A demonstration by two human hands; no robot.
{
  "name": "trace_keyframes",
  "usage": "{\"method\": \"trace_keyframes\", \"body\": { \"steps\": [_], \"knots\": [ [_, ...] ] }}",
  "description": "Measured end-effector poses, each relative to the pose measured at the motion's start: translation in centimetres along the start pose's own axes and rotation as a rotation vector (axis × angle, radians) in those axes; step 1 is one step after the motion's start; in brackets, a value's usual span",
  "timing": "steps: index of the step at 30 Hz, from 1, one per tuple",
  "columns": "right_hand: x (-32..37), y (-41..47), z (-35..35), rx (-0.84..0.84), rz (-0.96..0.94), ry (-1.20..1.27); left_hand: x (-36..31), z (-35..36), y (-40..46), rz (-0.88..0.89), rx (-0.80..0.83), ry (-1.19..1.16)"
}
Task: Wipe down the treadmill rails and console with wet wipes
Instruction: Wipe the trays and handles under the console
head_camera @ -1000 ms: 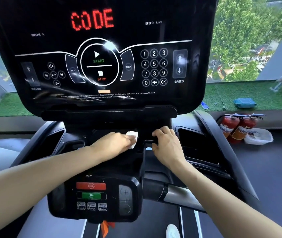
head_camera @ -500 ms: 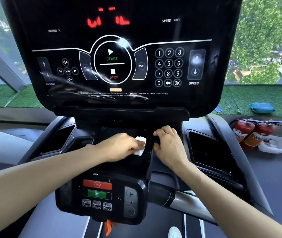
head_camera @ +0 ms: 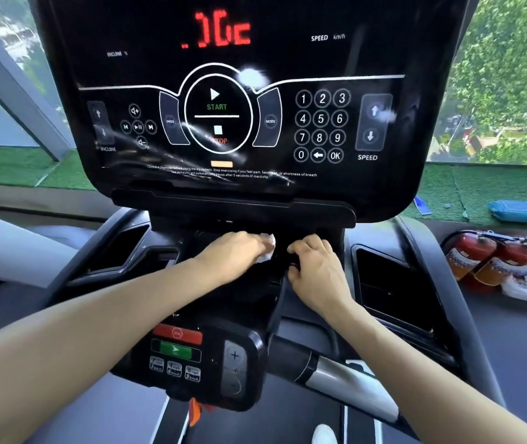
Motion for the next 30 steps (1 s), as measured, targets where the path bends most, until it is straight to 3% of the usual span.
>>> {"method": "trace_keyframes", "body": {
  "steps": [4,9,16,24,30],
  "knots": [
    [-0.1,0.0,-0.2,0.007,0.001,-0.007,-0.6,-0.5,-0.6,0.022,-0.083,-0.041],
    [-0.3,-0.7,-0.3,-0.011,0.048,-0.009,0.3,-0.1,-0.5,0.058,0.101,-0.012],
    [1.0,0.2,0.3,-0.073,0.183,-0.018,1.2,0.7,-2.4,0.41,0.298,-0.103],
    [2.3,-0.3,0.4,-0.172,0.379,-0.054,3.0,0.4,-1.9,0.575,0.226,0.088],
    [3.0,-1.6,0.8,-0.218,0.486,-0.032,3.1,0.5,-0.5,0.496,0.023,0.039]
  ]
}}
Point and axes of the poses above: each hand's wrist, its own y-axis towards the middle knuckle, its own z-axis out of the palm, x = y × z, the point moved 5 cm from there along y, towards the middle knuckle, and after that the axes turned 1 degree about z, right-handed, at the moved point
